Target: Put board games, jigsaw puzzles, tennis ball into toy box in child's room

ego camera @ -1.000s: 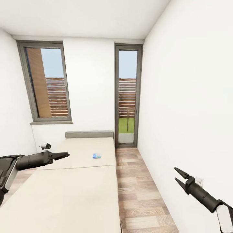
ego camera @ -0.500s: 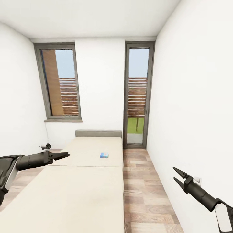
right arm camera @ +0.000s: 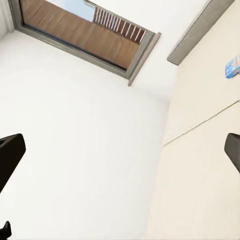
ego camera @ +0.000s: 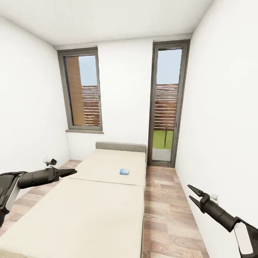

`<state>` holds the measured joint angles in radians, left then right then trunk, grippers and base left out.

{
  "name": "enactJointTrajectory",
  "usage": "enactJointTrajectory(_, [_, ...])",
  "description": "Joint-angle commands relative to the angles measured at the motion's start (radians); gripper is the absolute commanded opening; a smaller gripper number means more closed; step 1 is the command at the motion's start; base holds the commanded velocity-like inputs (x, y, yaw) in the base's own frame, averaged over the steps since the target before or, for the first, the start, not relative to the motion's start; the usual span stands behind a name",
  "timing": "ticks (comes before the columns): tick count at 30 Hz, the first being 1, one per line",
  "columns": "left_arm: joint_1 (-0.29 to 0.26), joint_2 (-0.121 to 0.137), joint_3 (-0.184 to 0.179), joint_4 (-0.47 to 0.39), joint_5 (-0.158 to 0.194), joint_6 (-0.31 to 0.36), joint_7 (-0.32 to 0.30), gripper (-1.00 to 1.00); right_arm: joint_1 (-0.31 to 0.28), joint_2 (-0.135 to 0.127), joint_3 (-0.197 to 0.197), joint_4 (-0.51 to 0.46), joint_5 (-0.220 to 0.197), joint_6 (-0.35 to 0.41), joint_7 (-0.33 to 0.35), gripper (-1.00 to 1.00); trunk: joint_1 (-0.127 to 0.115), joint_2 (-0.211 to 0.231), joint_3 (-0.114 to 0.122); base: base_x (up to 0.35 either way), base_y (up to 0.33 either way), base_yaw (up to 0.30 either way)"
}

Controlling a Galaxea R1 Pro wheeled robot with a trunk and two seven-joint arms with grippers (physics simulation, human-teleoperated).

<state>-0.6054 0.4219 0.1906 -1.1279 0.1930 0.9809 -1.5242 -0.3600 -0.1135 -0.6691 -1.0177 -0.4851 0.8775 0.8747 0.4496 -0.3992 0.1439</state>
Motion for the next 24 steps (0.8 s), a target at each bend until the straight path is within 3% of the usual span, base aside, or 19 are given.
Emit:
enactJointTrajectory(1, [-0.001,0.0,0.0,0.0,0.0,0.011,-0.004,1.0,0.0,0.0,-0.002,0.0,0.0,0.005,-0.001,1.0,0.0,-0.001,-0.001,0.004,-0.023,0.276])
enactJointTrajectory(5, [-0.001,0.0,0.0,0.0,0.0,0.011,-0.004,1.0,0.0,0.004,0.001,-0.014,0.0,0.007,-0.019,1.0,0.0,-0.001,-0.004,0.002,-0.01,0.276])
enactJointTrajectory(14, [-0.001,0.0,0.0,0.0,-0.001,0.01,-0.004,1.0,-0.001,0.001,0.061,-0.036,0.0,0.006,-0.029,1.0,0.0,-0.001,-0.009,0.0,-0.017,0.276])
enactJointTrajectory(24, [-0.001,0.0,0.0,0.0,-0.001,0.011,-0.002,1.0,-0.001,0.001,0.07,-0.038,0.0,0.006,-0.03,1.0,0.0,-0.001,-0.017,0.0,-0.216,0.276])
